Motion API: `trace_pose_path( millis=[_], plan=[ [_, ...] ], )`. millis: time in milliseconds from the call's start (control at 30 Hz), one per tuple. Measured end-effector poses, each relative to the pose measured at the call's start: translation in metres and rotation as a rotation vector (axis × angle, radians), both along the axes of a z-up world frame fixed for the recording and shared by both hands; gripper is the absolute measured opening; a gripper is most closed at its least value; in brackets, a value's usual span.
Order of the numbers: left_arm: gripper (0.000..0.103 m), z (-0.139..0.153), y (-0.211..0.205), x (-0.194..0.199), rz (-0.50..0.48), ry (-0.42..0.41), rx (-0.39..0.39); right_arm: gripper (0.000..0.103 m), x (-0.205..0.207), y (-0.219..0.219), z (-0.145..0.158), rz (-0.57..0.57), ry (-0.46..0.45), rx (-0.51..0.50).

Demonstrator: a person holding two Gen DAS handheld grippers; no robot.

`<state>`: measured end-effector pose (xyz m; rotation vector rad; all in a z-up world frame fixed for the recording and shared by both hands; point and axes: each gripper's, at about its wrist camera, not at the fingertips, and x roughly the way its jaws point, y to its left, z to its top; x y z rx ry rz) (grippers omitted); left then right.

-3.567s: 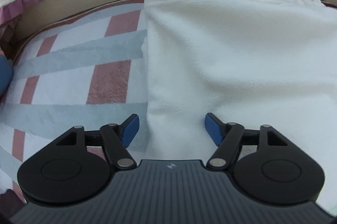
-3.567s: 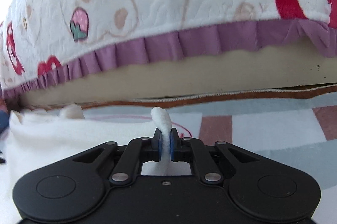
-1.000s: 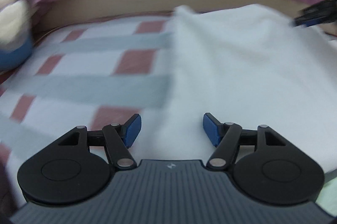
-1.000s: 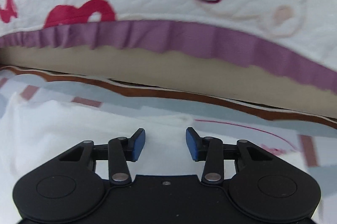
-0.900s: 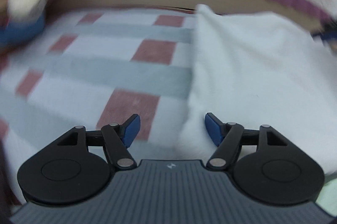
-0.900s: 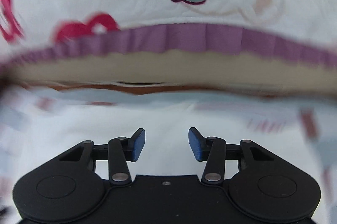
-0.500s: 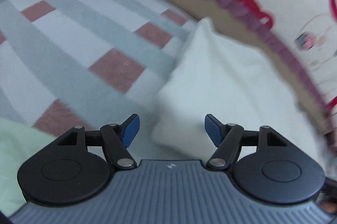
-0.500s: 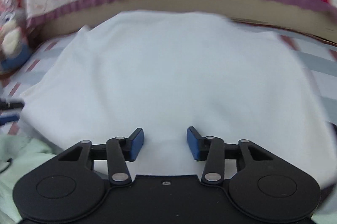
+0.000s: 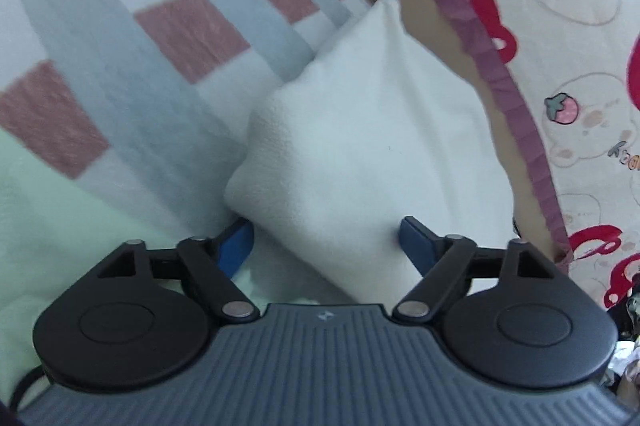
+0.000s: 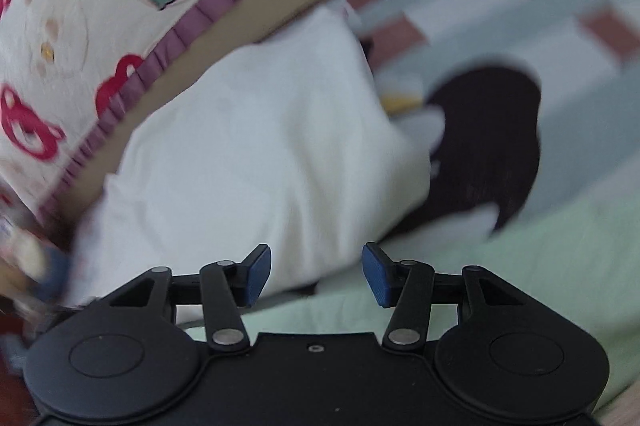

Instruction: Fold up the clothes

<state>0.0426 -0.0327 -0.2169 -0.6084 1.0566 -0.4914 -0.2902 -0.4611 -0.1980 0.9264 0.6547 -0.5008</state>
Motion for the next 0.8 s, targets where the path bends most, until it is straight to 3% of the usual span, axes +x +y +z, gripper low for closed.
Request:
trace_pose_path(
  millis=[67,100,133,167,333,433,533,567,633,667,700,733,800],
  plan=[
    [0.075,-0.001,-0.004,0.008,0.025,-0.001,-0.010,0.057,0.003,-0.003,-0.009,-0.023,-0.035,0.059],
    [0.044,0.001,-0.006,0.009,0.034,-0.021,0.000,0.058,0.006,-0.004,-0.012,-0.037,-0.046,0.075],
    [0.025,0.006,-0.006,0.007,0.041,-0.057,0.021,0.059,0.010,-0.005,-0.015,-0.052,-0.057,0.091],
    [0.020,0.010,-0.007,0.006,0.047,-0.092,0.042,0.061,0.014,-0.007,-0.018,-0.066,-0.069,0.107],
    [0.019,0.020,0.001,-0.026,0.119,-0.217,0.097,0.062,0.018,-0.002,-0.026,-0.100,-0.083,0.129],
    [0.020,0.002,0.000,-0.026,0.126,-0.189,0.141,0.061,0.012,-0.002,-0.029,-0.189,-0.124,0.131],
    [0.021,0.001,-0.003,-0.026,0.127,-0.191,0.160,0.063,0.012,0.007,-0.029,-0.407,-0.167,0.146],
    [0.021,0.002,-0.003,-0.026,0.126,-0.192,0.167,0.070,0.022,0.012,-0.026,-0.410,-0.160,0.111],
    [0.021,0.002,0.000,-0.025,0.129,-0.181,0.165,0.072,0.041,0.017,-0.020,-0.391,-0.138,0.025],
    [0.021,0.003,0.001,-0.025,0.131,-0.175,0.165,0.069,0.047,0.017,-0.020,-0.389,-0.146,-0.001],
    [0.020,0.004,0.003,-0.025,0.127,-0.172,0.159,0.059,0.047,0.011,-0.023,-0.391,-0.187,0.031],
    [0.020,0.007,0.005,-0.025,0.119,-0.171,0.149,0.038,0.047,0.005,-0.026,-0.392,-0.229,0.066],
    [0.020,0.012,0.008,-0.025,0.102,-0.170,0.130,0.036,0.035,-0.004,-0.012,-0.368,-0.276,0.061]
  ],
)
